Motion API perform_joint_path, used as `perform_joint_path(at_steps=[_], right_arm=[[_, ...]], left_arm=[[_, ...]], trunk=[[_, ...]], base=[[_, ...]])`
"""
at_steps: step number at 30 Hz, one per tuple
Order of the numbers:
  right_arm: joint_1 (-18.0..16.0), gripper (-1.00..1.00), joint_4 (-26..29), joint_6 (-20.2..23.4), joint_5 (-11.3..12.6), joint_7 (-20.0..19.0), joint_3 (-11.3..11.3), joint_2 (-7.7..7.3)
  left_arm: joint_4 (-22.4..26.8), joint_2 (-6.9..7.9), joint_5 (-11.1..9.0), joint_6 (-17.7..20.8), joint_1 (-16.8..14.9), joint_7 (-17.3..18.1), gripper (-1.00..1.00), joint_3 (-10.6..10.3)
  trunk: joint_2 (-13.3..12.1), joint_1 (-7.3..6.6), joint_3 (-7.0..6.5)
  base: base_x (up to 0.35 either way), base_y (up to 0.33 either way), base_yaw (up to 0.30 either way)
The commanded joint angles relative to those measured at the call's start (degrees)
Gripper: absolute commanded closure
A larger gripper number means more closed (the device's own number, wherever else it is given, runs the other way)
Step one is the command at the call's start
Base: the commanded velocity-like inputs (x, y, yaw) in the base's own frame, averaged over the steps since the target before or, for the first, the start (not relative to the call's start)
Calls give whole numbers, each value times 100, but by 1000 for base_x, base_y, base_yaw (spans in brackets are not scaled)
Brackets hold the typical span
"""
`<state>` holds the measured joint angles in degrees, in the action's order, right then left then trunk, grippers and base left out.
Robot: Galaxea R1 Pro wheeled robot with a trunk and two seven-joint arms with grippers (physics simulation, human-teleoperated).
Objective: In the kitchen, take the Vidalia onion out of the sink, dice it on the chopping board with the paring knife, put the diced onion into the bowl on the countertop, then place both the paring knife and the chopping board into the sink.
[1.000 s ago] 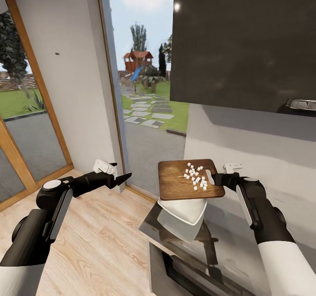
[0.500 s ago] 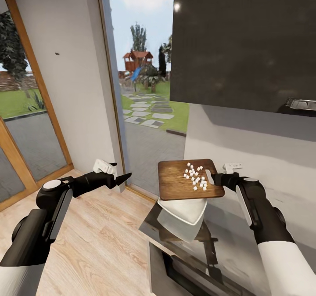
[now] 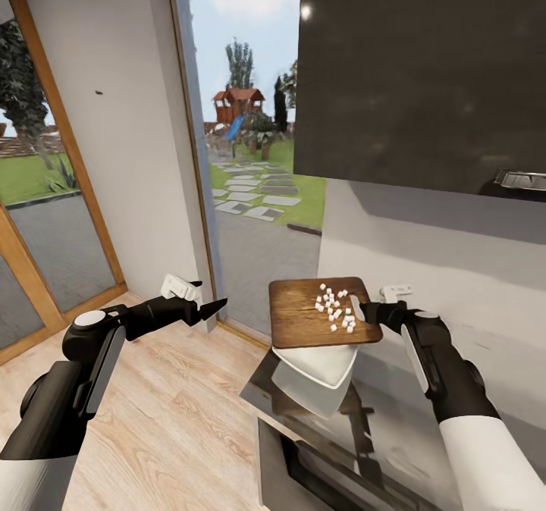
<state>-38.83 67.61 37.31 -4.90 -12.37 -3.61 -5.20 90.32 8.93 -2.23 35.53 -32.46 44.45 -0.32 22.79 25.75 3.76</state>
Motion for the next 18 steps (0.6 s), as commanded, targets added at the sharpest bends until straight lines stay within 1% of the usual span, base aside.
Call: perform_joint_path(at_steps=[1, 18], right_arm=[[-5, 100, -2, 19, -46, -46, -8, 1], [-7, 100, -20, -30, -46, -46, -8, 2]], left_arm=[[3, 3, -23, 43, -6, 2, -100, -3], [3, 3, -23, 42, -6, 2, -100, -3]], trunk=[[14, 4, 13], [14, 4, 13]], base=[[0, 0, 0], [0, 0, 0]])
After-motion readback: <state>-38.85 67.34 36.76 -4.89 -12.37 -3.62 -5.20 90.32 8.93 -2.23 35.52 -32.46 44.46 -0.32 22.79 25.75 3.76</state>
